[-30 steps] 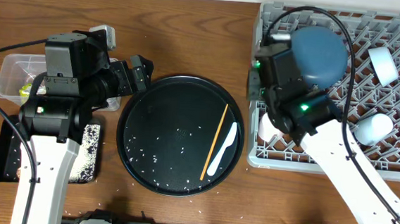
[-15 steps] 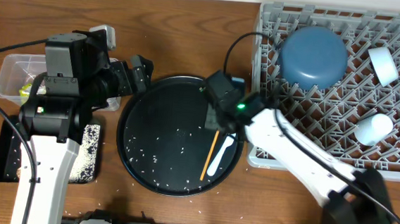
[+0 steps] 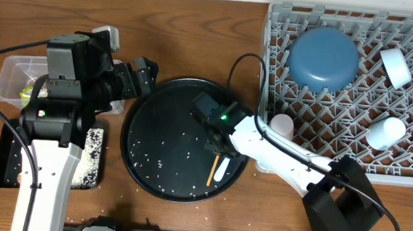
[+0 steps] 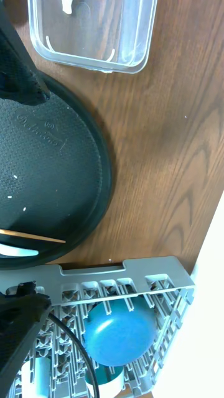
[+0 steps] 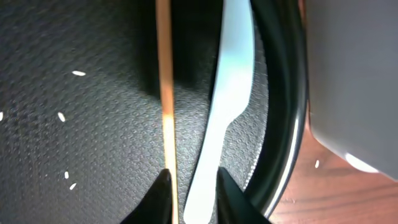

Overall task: Sort waste into correct bins and load items into the dishwasher rack
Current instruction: 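Grasp the white spoon with the right gripper and lift it, then carry the white spoon with the right gripper and stand it in the rack, then swing the right gripper over the black tray to the wooden chopstick, then grasp the wooden chopstick with the right gripper and lift it, then carry the chopstick with the right gripper to the rack's right side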

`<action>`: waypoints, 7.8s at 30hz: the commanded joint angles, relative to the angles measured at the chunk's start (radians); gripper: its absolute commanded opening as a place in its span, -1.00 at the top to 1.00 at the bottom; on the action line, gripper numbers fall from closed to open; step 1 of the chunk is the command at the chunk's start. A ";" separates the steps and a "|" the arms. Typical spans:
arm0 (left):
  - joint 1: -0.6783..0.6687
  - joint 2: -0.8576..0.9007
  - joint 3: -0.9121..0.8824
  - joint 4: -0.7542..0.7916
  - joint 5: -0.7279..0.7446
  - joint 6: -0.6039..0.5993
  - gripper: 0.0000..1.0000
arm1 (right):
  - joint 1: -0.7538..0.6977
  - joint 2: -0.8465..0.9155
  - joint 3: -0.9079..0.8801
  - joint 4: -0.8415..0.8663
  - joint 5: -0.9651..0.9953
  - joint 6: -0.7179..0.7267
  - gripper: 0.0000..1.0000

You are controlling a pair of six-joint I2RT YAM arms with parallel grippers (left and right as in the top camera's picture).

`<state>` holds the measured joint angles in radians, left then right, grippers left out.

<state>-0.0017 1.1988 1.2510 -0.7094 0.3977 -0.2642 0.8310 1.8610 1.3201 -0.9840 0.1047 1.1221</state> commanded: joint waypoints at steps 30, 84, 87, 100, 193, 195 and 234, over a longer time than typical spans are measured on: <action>0.004 -0.004 0.021 0.000 0.009 0.005 -0.96 | 0.008 0.010 -0.235 0.249 0.033 0.149 0.64; 0.004 -0.004 0.021 0.000 0.009 0.005 -0.95 | -0.751 -0.486 0.007 -0.179 0.079 -0.942 0.98; 0.004 -0.004 0.021 0.000 0.009 0.005 -0.96 | -0.850 -0.458 0.007 -0.156 0.079 -0.976 0.98; 0.004 -0.004 0.021 0.000 0.009 0.005 -0.96 | -0.993 -0.227 0.006 0.026 0.079 -1.069 0.98; 0.004 -0.004 0.021 0.000 0.009 0.005 -0.96 | 0.000 0.206 -0.037 0.180 0.071 -0.060 0.91; 0.004 -0.004 0.021 0.000 0.009 0.005 -0.96 | 0.000 0.206 -0.037 0.180 0.069 -0.061 0.97; 0.004 -0.004 0.021 0.000 0.009 0.005 -0.96 | -0.393 -0.422 0.060 -0.105 0.105 -0.736 0.98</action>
<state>-0.0017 1.1988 1.2510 -0.7097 0.3977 -0.2642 0.5476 1.5093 1.3651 -1.0599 0.1535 0.5694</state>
